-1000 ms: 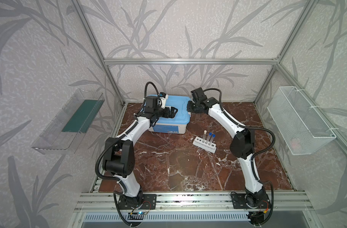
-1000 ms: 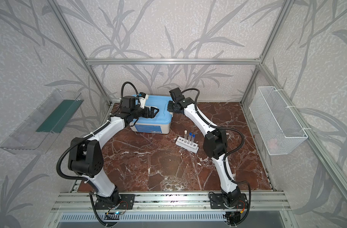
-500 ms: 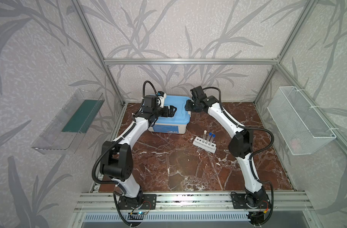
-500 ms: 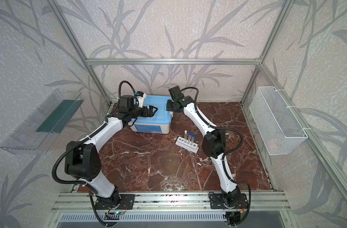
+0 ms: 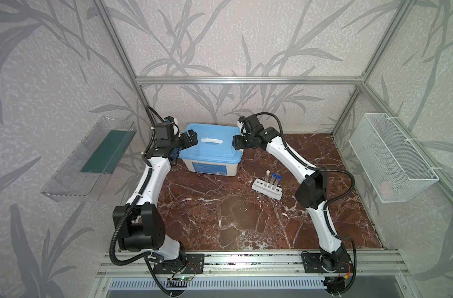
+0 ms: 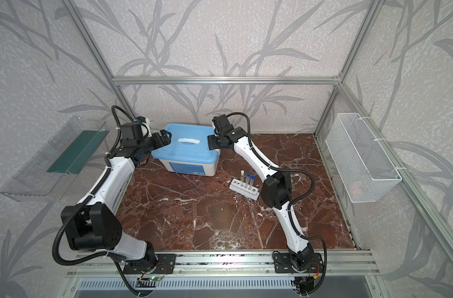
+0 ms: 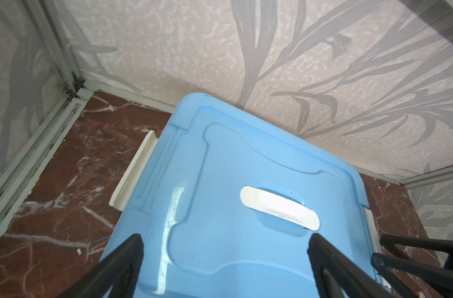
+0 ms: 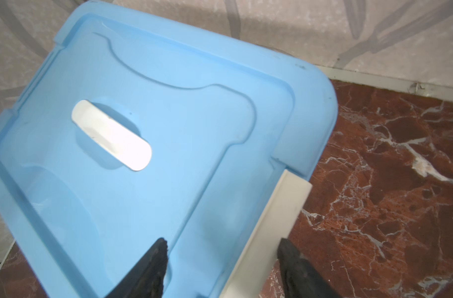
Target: Organize the chemistry lab equipment
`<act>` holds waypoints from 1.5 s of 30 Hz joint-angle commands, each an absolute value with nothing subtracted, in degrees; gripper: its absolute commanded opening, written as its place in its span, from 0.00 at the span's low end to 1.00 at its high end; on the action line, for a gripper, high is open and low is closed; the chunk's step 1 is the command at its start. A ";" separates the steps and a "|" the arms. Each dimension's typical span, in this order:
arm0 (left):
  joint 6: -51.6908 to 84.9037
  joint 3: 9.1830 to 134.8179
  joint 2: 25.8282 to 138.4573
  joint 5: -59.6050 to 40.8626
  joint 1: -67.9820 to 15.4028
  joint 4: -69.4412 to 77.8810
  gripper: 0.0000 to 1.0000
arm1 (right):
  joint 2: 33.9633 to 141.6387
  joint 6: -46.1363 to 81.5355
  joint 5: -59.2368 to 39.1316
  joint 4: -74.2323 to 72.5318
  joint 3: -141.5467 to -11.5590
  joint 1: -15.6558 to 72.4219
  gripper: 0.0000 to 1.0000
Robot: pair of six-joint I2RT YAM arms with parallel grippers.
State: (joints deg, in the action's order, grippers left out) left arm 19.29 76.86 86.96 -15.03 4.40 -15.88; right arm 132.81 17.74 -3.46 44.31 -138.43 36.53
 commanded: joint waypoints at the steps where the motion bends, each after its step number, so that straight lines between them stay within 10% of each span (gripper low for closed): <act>1: 21.59 75.68 86.06 -14.31 5.06 -17.65 0.99 | 133.78 12.31 -0.11 47.41 -145.06 38.56 0.70; 45: 24.59 73.61 96.91 -22.77 7.15 -11.54 0.99 | 134.54 8.67 -3.25 53.36 -136.26 37.03 0.72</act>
